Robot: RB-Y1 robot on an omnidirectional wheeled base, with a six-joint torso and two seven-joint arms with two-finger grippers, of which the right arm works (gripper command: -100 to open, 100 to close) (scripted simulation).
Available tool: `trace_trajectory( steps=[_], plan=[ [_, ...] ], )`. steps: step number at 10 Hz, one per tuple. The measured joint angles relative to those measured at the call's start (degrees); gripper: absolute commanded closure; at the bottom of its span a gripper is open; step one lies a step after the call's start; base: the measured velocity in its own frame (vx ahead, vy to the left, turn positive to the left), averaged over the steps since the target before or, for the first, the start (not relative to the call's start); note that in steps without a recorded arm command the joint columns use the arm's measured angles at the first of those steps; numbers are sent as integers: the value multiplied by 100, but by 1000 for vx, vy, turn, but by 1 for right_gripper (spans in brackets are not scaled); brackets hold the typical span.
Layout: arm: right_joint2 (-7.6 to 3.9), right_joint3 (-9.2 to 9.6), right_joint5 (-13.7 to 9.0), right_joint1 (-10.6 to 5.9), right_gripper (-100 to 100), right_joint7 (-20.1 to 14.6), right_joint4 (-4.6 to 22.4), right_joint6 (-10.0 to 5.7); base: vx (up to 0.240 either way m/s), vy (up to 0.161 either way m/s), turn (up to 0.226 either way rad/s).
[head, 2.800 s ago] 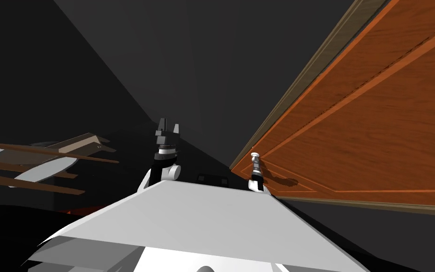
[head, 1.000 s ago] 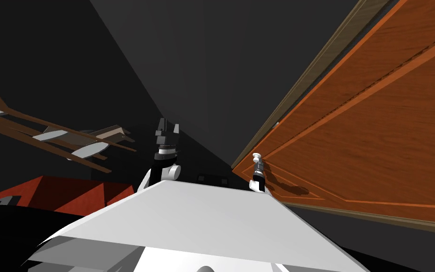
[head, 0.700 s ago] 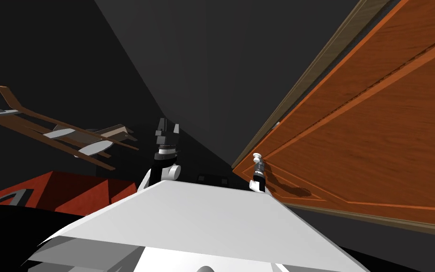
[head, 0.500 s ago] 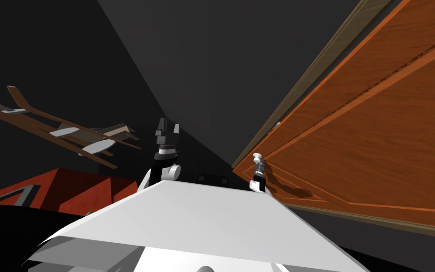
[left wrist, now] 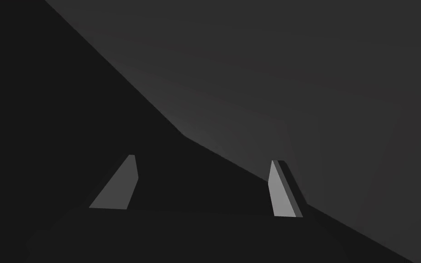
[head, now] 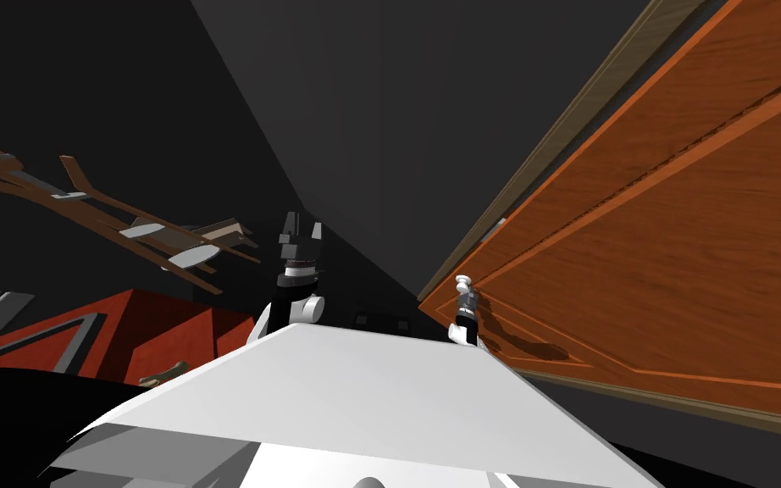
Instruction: Pull the door open
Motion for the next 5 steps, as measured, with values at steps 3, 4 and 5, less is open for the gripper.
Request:
trace_trajectory(
  steps=[3, 4, 5],
  plan=[
    [11, -53, -45, 7, 100, -448, -19, 35, -43, -7, 49],
    [19, -58, -52, 17, 100, -562, -36, 53, -38, -4, 73],
    [9, -77, -67, 6, 100, -708, -7, 53, -32, -4, 38]
  ],
)
